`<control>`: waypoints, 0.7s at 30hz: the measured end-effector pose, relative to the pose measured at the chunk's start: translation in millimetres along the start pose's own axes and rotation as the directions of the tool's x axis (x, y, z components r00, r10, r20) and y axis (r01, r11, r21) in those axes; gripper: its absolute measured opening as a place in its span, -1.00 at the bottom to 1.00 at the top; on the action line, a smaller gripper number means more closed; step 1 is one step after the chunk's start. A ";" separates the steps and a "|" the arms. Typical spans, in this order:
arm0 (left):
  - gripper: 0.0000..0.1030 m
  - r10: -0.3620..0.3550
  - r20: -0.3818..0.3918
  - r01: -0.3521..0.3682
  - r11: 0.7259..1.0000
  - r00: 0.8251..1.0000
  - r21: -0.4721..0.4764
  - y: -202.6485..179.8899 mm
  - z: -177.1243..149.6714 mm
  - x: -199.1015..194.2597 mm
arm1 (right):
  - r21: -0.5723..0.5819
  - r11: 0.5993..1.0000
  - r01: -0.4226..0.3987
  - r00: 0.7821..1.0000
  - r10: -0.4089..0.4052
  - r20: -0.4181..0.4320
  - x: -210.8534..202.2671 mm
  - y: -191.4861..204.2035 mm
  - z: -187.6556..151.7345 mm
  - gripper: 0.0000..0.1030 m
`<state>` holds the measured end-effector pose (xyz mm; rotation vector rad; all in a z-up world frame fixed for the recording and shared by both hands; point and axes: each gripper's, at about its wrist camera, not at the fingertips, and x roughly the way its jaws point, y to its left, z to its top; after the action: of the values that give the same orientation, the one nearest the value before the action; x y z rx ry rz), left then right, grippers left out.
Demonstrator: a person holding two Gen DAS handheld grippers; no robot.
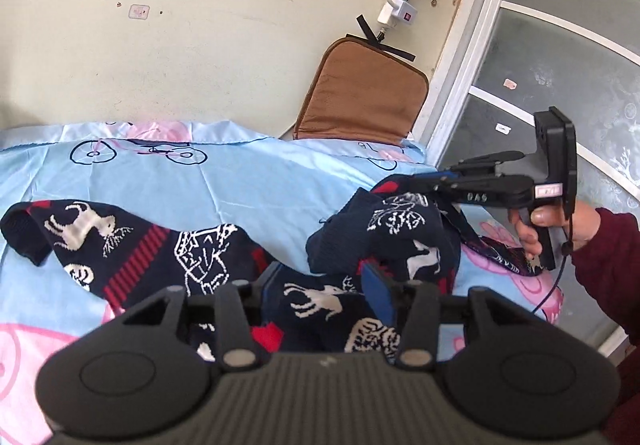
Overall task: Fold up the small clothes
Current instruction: 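Grasp the navy reindeer sweater with both grippers and lift it off the bed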
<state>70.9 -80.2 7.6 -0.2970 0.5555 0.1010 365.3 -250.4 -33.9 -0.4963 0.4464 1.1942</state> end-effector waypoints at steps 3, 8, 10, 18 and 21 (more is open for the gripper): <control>0.02 -0.004 -0.001 0.004 1.000 1.000 0.020 -3.7 8.5 7.0 | 0.171 0.983 0.060 0.983 -0.088 0.160 -45.6 -29.3 -4.1 -0.82; 0.41 -0.039 0.008 0.038 0.996 0.999 0.078 -6.5 26.7 36.4 | 0.415 0.888 0.198 0.913 -0.321 0.252 -133.0 -70.4 -57.0 -0.88; 0.55 -0.068 0.005 0.067 0.991 0.998 0.117 -12.6 32.6 50.2 | 0.495 0.836 0.238 0.897 -0.385 0.218 -155.4 -80.7 -86.1 -0.88; 0.64 -0.183 -0.106 0.200 0.961 0.977 0.189 -34.4 45.4 99.1 | 0.600 0.730 0.328 0.915 -0.404 -0.009 -143.9 -75.5 -171.7 -0.73; 0.71 -0.226 -0.100 0.244 0.936 0.969 0.255 -52.0 42.6 95.5 | 0.552 0.796 0.248 0.922 -0.369 0.118 -152.9 -56.1 -168.1 -0.13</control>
<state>182.3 -115.3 4.1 -0.1038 0.5905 -0.2162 360.5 -480.7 -75.4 0.0495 0.4586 0.7452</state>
